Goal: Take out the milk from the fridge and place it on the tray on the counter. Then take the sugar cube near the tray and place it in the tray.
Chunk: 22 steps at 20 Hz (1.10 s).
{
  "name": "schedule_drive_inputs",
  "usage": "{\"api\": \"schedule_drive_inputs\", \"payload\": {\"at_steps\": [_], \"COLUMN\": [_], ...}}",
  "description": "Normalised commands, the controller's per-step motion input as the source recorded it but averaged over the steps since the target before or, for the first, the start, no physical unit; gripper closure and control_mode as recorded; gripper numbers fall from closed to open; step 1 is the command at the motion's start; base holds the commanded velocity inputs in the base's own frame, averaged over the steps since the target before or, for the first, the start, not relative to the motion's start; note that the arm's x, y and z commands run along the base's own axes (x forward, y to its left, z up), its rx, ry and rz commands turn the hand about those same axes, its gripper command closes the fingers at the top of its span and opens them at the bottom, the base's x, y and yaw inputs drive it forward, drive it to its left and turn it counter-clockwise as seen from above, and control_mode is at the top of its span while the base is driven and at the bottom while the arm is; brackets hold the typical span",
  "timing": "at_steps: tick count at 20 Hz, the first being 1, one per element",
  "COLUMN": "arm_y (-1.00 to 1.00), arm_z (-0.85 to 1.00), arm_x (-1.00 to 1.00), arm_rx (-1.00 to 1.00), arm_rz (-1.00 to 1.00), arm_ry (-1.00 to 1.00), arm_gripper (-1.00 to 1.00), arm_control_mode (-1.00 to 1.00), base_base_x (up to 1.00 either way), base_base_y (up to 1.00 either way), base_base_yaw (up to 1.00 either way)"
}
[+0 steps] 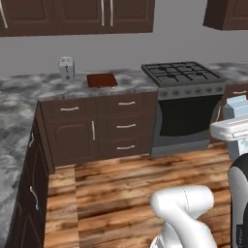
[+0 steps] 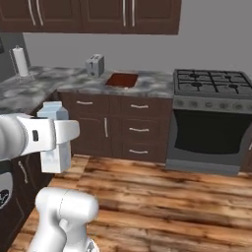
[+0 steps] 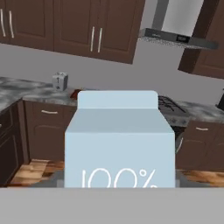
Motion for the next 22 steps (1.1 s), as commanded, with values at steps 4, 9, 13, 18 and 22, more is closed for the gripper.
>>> {"api": "schedule_drive_inputs", "payload": {"at_steps": [4,9,13,18,22], "arm_y": [0.0,0.0,0.0,0.0,0.0], "arm_z": [0.0,0.0,0.0,0.0,0.0], "arm_x": [0.0,0.0,0.0,0.0,0.0], "arm_rx": [0.0,0.0,0.0,0.0,0.0], "arm_rz": [0.0,0.0,0.0,0.0,0.0], "arm_ry": [0.0,0.0,0.0,0.0,0.0], "arm_gripper": [1.0,1.0,1.0,1.0,1.0], "arm_control_mode": [1.0,1.0,1.0,1.0,1.0], "base_base_x": [1.0,1.0,1.0,1.0,1.0], "base_base_y": [0.3,0.29,0.46,0.41,0.22], "base_base_yaw": [0.04,0.05,0.04,0.05,0.03]}}
